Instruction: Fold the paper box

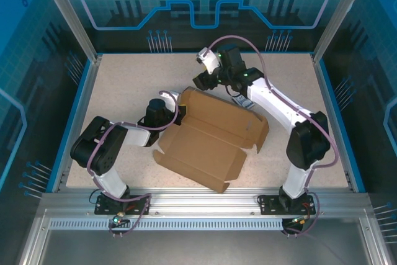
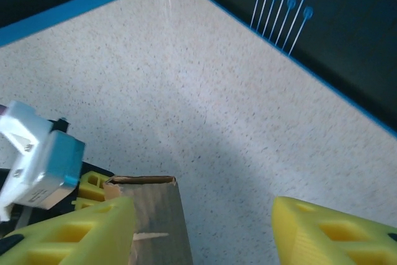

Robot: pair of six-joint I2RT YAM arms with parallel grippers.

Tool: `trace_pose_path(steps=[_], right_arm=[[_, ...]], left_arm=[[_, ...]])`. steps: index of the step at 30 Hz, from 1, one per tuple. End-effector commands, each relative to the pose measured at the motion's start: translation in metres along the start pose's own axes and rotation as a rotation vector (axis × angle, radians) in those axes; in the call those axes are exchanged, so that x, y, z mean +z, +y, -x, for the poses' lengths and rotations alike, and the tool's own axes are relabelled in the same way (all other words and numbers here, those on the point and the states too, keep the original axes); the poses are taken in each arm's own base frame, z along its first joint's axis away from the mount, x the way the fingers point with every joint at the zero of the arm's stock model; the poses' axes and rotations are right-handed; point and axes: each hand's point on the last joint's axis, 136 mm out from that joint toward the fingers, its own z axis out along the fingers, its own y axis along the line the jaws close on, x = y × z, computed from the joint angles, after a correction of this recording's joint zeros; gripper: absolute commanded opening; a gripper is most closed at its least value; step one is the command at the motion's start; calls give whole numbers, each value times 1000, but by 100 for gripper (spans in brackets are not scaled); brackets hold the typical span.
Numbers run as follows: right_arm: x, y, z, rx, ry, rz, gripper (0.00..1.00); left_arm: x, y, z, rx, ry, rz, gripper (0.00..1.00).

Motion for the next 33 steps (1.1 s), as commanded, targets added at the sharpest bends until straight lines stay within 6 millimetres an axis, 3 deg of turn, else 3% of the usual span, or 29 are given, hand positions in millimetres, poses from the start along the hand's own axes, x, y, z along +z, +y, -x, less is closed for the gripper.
trace_pose_path(steps=[1,14,23,33], right_arm=[[9,2,-2,65,34,38,59],[52,13,-41,75,152,80,57],[61,17,-63,55,203,62,56],[63,20,-73,-6,249,19,55]], left_arm=[[-5,-8,17,20,-54,-25,16],[-5,-9,17,16,-53,-27,18],[-4,-9,15,14,-49,-29,21],[-3,-7,13,12,-39,-22,25]])
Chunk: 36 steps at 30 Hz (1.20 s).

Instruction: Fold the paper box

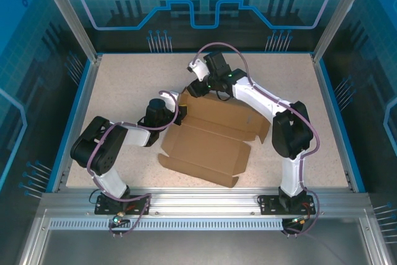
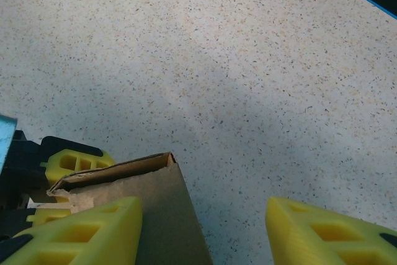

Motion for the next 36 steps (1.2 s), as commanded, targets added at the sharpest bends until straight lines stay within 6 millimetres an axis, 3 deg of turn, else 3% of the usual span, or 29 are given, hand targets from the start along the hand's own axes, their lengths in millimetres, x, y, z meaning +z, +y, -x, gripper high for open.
trace_pose_path(steps=[1,6,10,15,20,24,30,36], right_arm=[[16,6,-33,-24,111,-7,55],[13,5,-31,-33,107,-20,55],[1,0,-16,-36,75,-37,56],[-33,-2,16,-22,-17,-45,59],[-76,-4,31,-5,-96,-78,62],[-112,-8,22,12,-104,-161,64],[-156,-25,-23,79,-25,-339,66],[-168,-35,-63,151,51,-394,69]], left_arm=[[-3,-8,13,13,-39,-22,25],[-3,-7,13,10,-41,-18,21],[-5,-2,14,4,-53,10,16],[-11,7,17,-19,-72,69,12],[-17,16,22,-52,-82,126,11],[-27,28,26,-89,-91,208,11],[-42,45,29,-91,-89,326,12],[-47,49,31,-87,-92,361,12]])
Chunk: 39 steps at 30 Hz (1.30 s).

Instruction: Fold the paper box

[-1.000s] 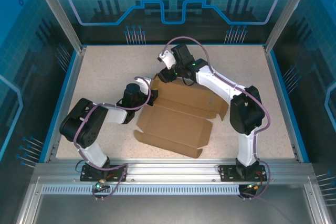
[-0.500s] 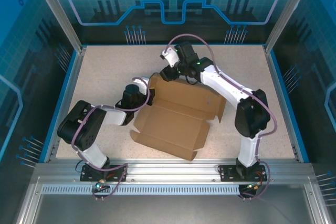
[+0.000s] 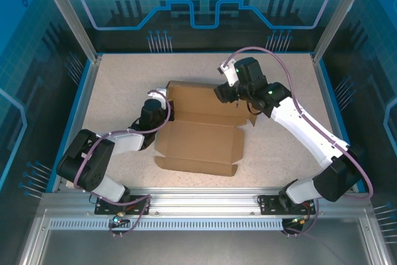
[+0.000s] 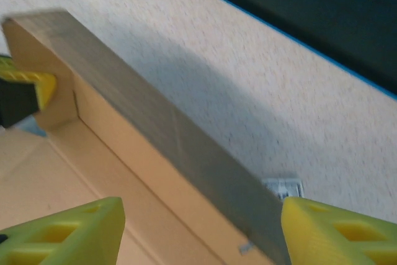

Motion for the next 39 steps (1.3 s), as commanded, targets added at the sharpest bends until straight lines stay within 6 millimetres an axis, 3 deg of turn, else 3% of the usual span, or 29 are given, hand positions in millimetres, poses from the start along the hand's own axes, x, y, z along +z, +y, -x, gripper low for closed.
trace_pose_path(steps=[1,7,24,32,39], right_arm=[[3,-19,-32,67,98,-68,69],[26,-25,-45,167,139,-35,70],[69,4,-66,393,142,117,64],[66,-13,-54,587,2,134,64],[67,-11,-47,588,-30,179,61]], left_arm=[[-5,6,7,-21,-20,39,12],[-6,5,7,-21,-19,35,13],[-5,5,6,-18,-14,35,13],[-5,5,6,-18,-16,39,13],[-4,6,4,-16,-15,43,13]])
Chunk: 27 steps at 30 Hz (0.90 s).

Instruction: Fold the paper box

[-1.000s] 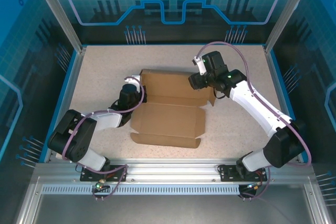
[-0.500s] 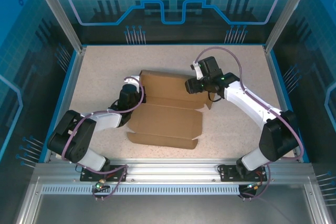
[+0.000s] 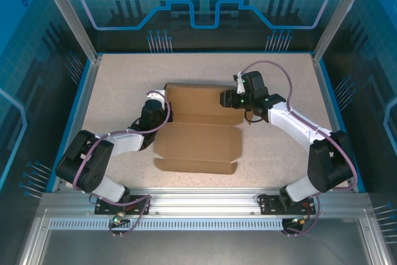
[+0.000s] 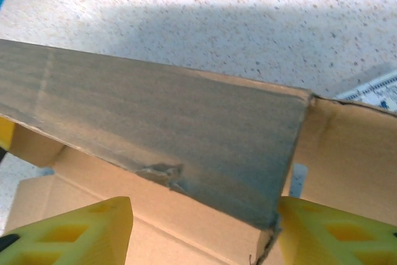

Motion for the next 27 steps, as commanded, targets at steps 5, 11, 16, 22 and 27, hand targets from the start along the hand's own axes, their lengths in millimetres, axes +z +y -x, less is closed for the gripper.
trace_pose_path(steps=[5,11,16,22,27], right_arm=[[-8,25,21,7,-89,155,58],[-12,27,18,-16,-86,193,60],[-20,0,-1,-46,-47,53,64],[-30,-28,-36,-72,21,-77,67],[-26,-45,-71,-60,70,-128,67]], left_arm=[[-4,-5,12,-22,-51,-21,13],[-3,-4,10,-20,-48,-18,14],[-4,-2,11,-20,-47,-5,14],[-6,0,14,-20,-56,3,14],[-6,-1,15,-22,-60,1,14]])
